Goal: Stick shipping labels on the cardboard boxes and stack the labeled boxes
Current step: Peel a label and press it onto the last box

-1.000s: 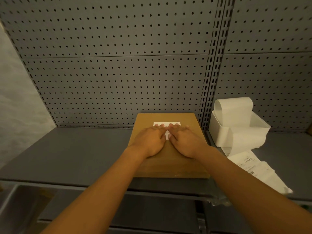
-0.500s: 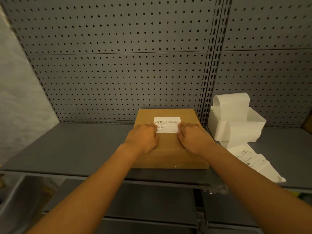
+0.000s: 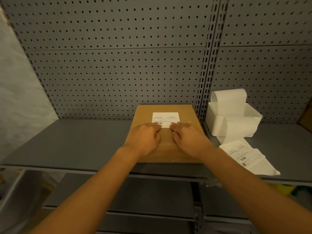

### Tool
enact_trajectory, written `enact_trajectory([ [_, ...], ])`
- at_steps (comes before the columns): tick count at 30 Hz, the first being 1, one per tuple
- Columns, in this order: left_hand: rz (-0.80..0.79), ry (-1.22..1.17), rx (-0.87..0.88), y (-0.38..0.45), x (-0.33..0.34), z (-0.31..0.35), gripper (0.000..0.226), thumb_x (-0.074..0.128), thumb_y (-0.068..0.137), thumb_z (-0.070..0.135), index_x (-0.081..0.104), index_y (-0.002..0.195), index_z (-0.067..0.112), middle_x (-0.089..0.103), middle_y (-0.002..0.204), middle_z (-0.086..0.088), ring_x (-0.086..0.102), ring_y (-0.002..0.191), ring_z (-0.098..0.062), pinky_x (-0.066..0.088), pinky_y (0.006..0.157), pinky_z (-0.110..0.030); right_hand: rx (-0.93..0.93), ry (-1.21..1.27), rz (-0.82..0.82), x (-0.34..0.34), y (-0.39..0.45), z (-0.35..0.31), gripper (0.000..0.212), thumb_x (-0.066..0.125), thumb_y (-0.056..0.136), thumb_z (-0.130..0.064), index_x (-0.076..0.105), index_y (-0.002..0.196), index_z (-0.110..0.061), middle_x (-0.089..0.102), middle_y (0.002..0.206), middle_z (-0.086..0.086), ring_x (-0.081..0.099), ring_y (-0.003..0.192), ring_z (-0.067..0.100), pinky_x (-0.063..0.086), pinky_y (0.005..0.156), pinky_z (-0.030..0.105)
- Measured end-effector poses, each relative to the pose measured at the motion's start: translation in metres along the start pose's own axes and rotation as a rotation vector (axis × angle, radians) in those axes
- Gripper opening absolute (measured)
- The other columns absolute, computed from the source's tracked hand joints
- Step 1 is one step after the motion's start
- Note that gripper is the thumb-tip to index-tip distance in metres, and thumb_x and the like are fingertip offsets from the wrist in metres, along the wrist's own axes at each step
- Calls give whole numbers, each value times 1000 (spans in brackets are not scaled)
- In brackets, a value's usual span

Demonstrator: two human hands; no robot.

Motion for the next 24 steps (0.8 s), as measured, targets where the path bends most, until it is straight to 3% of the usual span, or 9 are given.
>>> enact_trajectory([
  [3, 29, 58, -42, -4, -6, -11, 42, 37, 96, 27, 51, 136, 29, 49, 142, 9, 52, 122, -18, 49, 93, -35, 59, 40, 57, -8, -7, 16, 40, 35, 100, -24, 53, 135, -18, 51, 142, -1, 47, 127, 16, 14, 118, 31],
  [5, 31, 55, -63, -4, -7, -12, 38, 38, 95, 25, 58, 127, 26, 61, 128, 4, 59, 106, -21, 52, 83, -35, 109, 45, 93, -9, -6, 25, 39, 35, 98, -24, 61, 127, -18, 62, 128, 2, 56, 112, 19, 18, 118, 34],
  [7, 72, 26, -79, 1, -7, -11, 34, 39, 93, 23, 66, 113, 19, 68, 112, -2, 62, 93, -22, 53, 76, -35, 138, 33, 120, -7, -1, 28, 39, 33, 96, -26, 67, 114, -17, 70, 106, 4, 58, 94, 21, 34, 112, 45],
  [9, 117, -22, -60, 11, -5, -10, 33, 41, 92, 21, 69, 108, 13, 68, 111, -4, 62, 95, -23, 53, 77, -35, 120, 58, 147, -8, 6, 24, 37, 34, 96, -24, 67, 110, -14, 69, 100, 6, 58, 93, 23, 40, 105, 44],
  [11, 86, -66, -8, 21, -3, -9, 35, 42, 93, 19, 65, 119, 12, 63, 124, -4, 58, 112, -23, 49, 90, -33, 70, 86, 135, -9, 14, 16, 34, 37, 98, -19, 60, 122, -12, 65, 118, 9, 55, 110, 25, 32, 112, 38],
  [14, 9, -79, 48, 35, -2, -8, 41, 42, 97, 18, 51, 137, 12, 49, 143, -5, 43, 133, -18, 31, 110, -27, -26, 35, 60, -6, 29, 5, 42, 36, 100, -20, 42, 142, -15, 43, 147, 4, 36, 137, 18, 11, 118, 31],
  [16, 9, -64, 50, 41, 2, -12, 40, 43, 97, 20, 52, 135, 12, 52, 140, -6, 46, 130, -20, 35, 106, -29, -63, 18, 21, -2, 36, 3, 43, 34, 101, -21, 38, 144, -16, 39, 151, 3, 30, 141, 16, 8, 118, 31],
  [19, 44, -40, -13, 42, 9, -21, 32, 43, 96, 31, 59, 115, 12, 63, 113, -4, 56, 106, -21, 44, 83, -30, -109, -15, -58, 3, 41, 10, 45, 32, 102, -25, 33, 147, -18, 34, 153, 2, 24, 144, 15, 5, 118, 31],
  [24, 36, -19, -15, 40, 13, -25, 42, 39, 98, 40, 55, 124, 12, 59, 122, -3, 52, 111, -18, 44, 88, -30, -108, -57, -131, 5, 60, 24, 48, 28, 103, -32, 26, 150, -22, 25, 157, -3, 17, 146, 12, 3, 118, 32],
])
Point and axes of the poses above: each hand's wrist, its own y-axis towards the middle knuckle, its own x-axis out of the palm, z = x × y, the point moved 1 cm from there along y, towards the middle knuckle
